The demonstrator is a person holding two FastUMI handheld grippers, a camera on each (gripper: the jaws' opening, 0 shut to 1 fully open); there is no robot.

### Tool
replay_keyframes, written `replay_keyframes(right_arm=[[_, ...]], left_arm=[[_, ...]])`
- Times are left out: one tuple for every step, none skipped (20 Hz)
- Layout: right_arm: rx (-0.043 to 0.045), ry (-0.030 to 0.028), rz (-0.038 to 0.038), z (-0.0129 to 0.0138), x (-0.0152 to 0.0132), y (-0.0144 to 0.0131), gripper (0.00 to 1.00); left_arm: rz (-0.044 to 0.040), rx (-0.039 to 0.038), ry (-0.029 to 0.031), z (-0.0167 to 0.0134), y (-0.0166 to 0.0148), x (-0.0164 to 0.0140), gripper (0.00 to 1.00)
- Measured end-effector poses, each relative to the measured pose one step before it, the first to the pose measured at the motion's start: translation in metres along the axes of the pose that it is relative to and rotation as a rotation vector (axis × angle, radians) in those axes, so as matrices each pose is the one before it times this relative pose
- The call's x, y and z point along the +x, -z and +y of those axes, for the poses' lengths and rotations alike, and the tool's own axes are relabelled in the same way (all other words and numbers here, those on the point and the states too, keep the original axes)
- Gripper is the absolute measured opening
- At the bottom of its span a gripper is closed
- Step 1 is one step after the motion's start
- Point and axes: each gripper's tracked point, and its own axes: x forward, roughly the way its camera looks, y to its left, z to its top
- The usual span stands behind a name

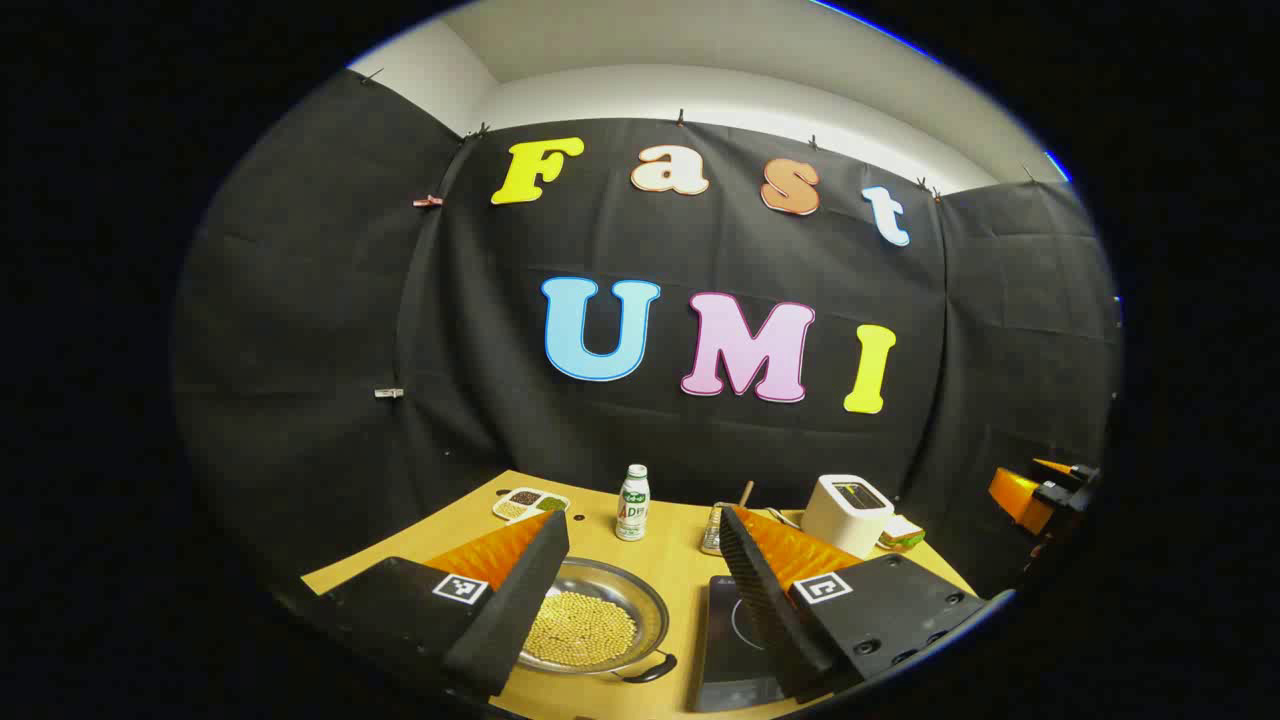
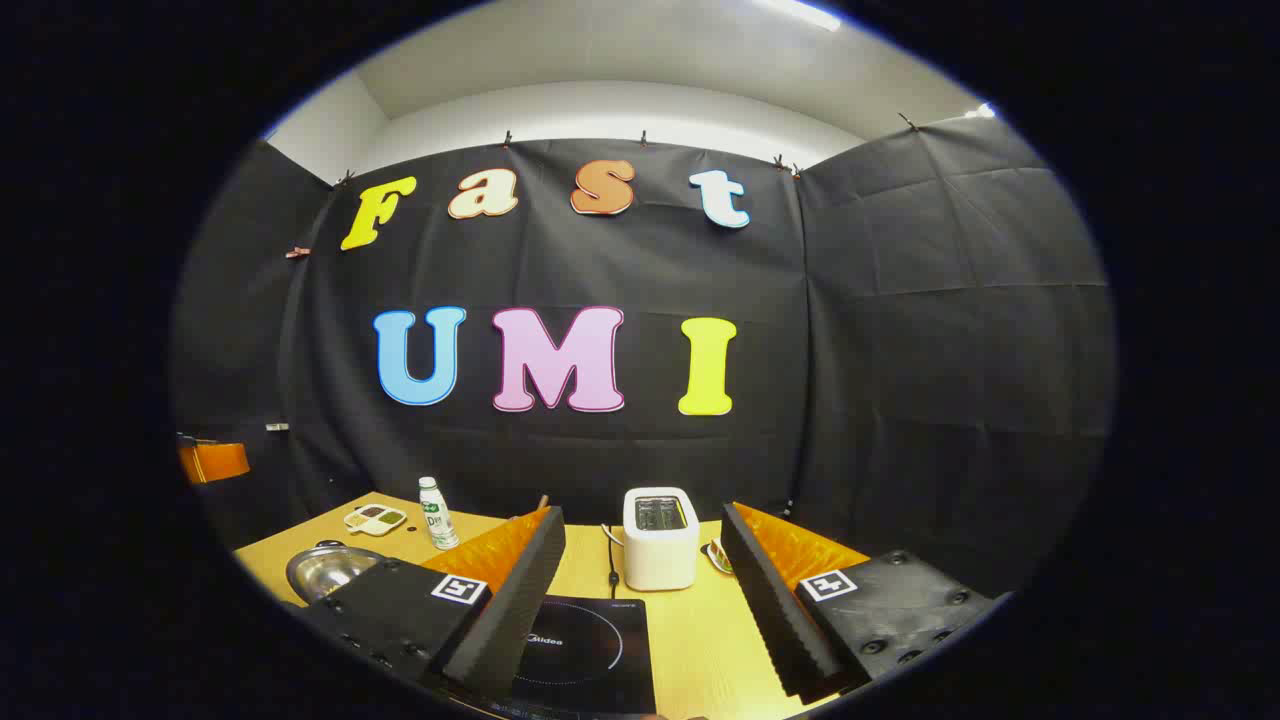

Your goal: First push the handle of the pot to place it horizontally, then grasp the pot with both hands and set it on the induction cooktop.

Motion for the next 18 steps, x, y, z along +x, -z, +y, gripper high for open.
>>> replay_keyframes(right_arm=[[0.01176,0.00170,0.00440,0.00548,-0.00355,0.00072,0.98],[0.00634,0.00509,0.00205,0.00478,-0.00387,0.00043,0.98],[0.00170,0.00697,0.00090,0.00192,-0.00184,-0.00018,0.98],[-0.00224,0.00379,-0.00046,0.00414,-0.00235,0.00039,0.98],[-0.00677,0.00636,0.00165,0.00341,-0.00284,0.00186,0.98],[-0.00703,0.00553,0.00268,0.00341,-0.00213,0.00191,0.98],[-0.00459,0.00815,0.00376,0.00185,-0.00319,0.00226,0.98],[-0.00028,0.00634,0.00521,0.00266,-0.00186,0.00083,0.98],[0.00099,0.00364,-0.00329,0.00353,-0.00245,-0.00072,0.98],[-0.00489,0.00731,-0.01011,0.00267,-0.00114,-0.00216,0.98],[-0.01158,0.00659,-0.00749,0.00132,-0.00156,-0.00056,0.98],[-0.01411,-0.00105,0.00058,0.00323,-0.00165,0.00170,0.98],[-0.01010,-0.00201,0.00785,0.00334,-0.00240,0.00429,0.98],[-0.00225,0.00246,0.00674,0.00176,-0.00287,0.00193,0.98],[0.00610,0.00143,-0.00820,0.00184,-0.00395,-0.00354,0.96],[0.00344,0.00292,-0.00669,0.00192,-0.00170,-0.00247,0.96],[0.00014,0.00277,-0.00190,0.00138,-0.00227,0.00077,0.98],[-0.00192,-0.00084,0.00447,0.00156,-0.00259,0.00123,0.98]], left_arm=[[0.00910,0.01574,-0.00139,0.00504,0.00343,-0.00102,0.95],[0.00656,0.00793,-0.00110,0.00698,0.00002,0.00106,0.95],[-0.00188,0.00043,0.00699,0.00530,-0.00039,-0.00077,0.95],[-0.00315,-0.00254,0.00837,0.00444,-0.00053,-0.00140,0.95],[-0.00381,-0.00147,0.00702,0.00545,0.00293,-0.00098,0.95],[-0.00261,0.00510,0.01498,0.00452,0.00334,0.00069,0.95],[0.01650,0.01354,0.00493,0.00427,0.00913,0.00208,0.95],[0.01831,0.01078,-0.01706,0.01014,0.00813,0.00033,0.95],[0.00154,0.00078,-0.00523,0.01023,0.00221,-0.00033,0.95],[-0.01291,-0.00690,0.01047,0.00178,-0.00245,-0.00109,0.95],[-0.01298,-0.00534,0.01288,0.00039,-0.00246,-0.00200,0.95],[-0.00904,0.00124,0.00983,0.00290,-0.00097,-0.00119,0.95],[-0.00143,0.00568,0.00254,0.00519,0.00298,0.00026,0.95],[-0.00143,0.00400,0.00202,0.00430,0.00109,-0.00032,0.95],[-0.01126,-0.00390,0.01070,0.00144,-0.00174,-0.00064,0.95],[-0.00883,-0.00599,0.01117,-0.00111,-0.00282,0.00069,0.95],[-0.00593,-0.00699,0.01355,-0.00090,-0.00021,0.00043,0.95],[-0.00290,-0.00611,0.00679,-0.00030,0.00024,0.00142,0.95]])
